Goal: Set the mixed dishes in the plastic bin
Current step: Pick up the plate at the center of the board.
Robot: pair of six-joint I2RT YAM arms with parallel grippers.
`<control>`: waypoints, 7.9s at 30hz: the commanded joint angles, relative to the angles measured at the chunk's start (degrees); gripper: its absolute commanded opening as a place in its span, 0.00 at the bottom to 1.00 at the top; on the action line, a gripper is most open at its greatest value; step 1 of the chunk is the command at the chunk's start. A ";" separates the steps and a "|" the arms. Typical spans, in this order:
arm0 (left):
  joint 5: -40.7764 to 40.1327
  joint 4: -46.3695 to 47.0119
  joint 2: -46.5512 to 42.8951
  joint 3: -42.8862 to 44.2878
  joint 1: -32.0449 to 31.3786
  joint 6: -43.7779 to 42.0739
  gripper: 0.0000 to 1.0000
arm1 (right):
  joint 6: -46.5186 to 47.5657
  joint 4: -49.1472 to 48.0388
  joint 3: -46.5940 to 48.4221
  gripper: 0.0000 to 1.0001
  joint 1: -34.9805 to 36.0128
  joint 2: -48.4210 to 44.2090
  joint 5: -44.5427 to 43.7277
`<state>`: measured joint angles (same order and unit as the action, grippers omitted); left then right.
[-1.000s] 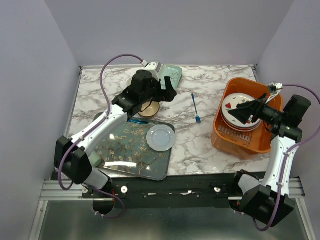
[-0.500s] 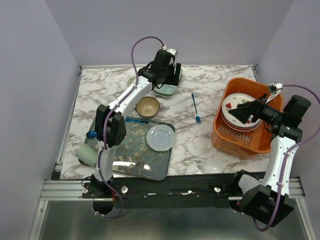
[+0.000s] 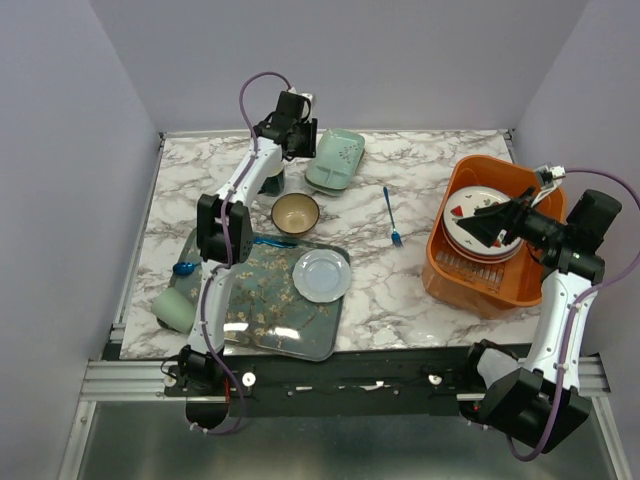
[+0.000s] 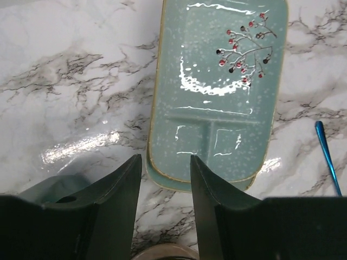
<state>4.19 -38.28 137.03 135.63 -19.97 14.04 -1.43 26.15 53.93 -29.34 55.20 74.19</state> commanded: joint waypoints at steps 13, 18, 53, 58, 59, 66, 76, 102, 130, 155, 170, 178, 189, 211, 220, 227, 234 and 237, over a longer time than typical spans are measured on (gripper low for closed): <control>-0.05 1.72 9.66 5.43 0.54 -2.88 0.37 | 0.90 -0.84 -0.67 1.00 -0.28 1.14 -1.77; -1.89 1.46 10.27 5.34 0.63 -4.11 0.37 | 0.90 -0.84 -0.76 1.00 -0.28 1.05 -1.86; 4.86 4.18 12.03 3.94 1.68 -0.51 0.21 | 0.99 -0.49 -0.58 1.00 -0.28 0.87 -3.00; 6.36 4.88 13.08 3.94 1.95 0.63 0.23 | 0.99 -0.40 -0.58 1.00 -0.28 0.79 -3.09; 6.71 5.06 13.35 3.94 2.04 0.81 0.23 | 0.99 -0.40 -0.58 1.00 -0.28 0.87 -3.09; 9.00 5.76 14.49 3.85 2.21 1.78 0.24 | 2.57 -0.31 -0.49 1.00 -0.28 0.87 -3.27; 12.16 6.90 14.76 2.88 2.12 3.18 0.07 | 2.66 -0.22 -0.41 1.00 -0.28 0.87 -3.44; 15.06 12.79 1.75 -7.57 1.95 11.53 0.00 | 5.29 1.36 -0.06 1.00 0.86 1.31 -2.91; 19.80 9.89 -3.44 -14.08 2.39 16.28 0.00 | 49.84 -15.57 14.27 0.97 63.09 35.57 -70.83; 25.52 11.56 -6.16 -21.38 2.48 18.92 0.00 | 54.78 -22.37 28.95 0.89 64.94 60.90 -73.14; 27.46 11.74 -8.27 -23.75 2.83 18.92 0.00 | 57.50 -22.64 33.78 0.51 65.03 67.85 -76.74; 28.33 13.15 -9.50 -25.33 3.09 19.97 0.00 | 59.09 -23.07 33.61 0.25 65.20 68.47 -77.09; 29.21 16.66 -13.72 -27.88 4.41 22.25 0.18 | 61.99 -27.37 29.83 0.01 65.20 61.97 -77.62; 21.13 17.98 -39.36 -38.76 8.98 14.53 0.80 | 62.43 -24.60 22.54 0.01 65.91 38.42 -79.20; 13.66 22.72 -58.51 -55.89 9.07 8.82 0.96 | 60.50 -3.94 19.29 0.01 65.99 19.28 -76.04; 6.45 27.91 -71.81 -68.91 8.98 5.65 0.99 | 59.26 6.89 15.51 0.01 65.99 5.83 -76.04; 5.22 30.46 -77.26 -77.62 9.07 3.28 0.99 | 60.23 15.06 9.44 0.00 65.21 -5.34 -79.38; 4.87 29.67 -78.49 -79.65 8.98 2.83 0.99 | 60.41 17.70 7.60 0.01 61.36 -8.52 -77.54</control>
<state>11.46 -9.78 60.55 58.52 -10.87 19.27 56.86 41.71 63.33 35.92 52.34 -2.35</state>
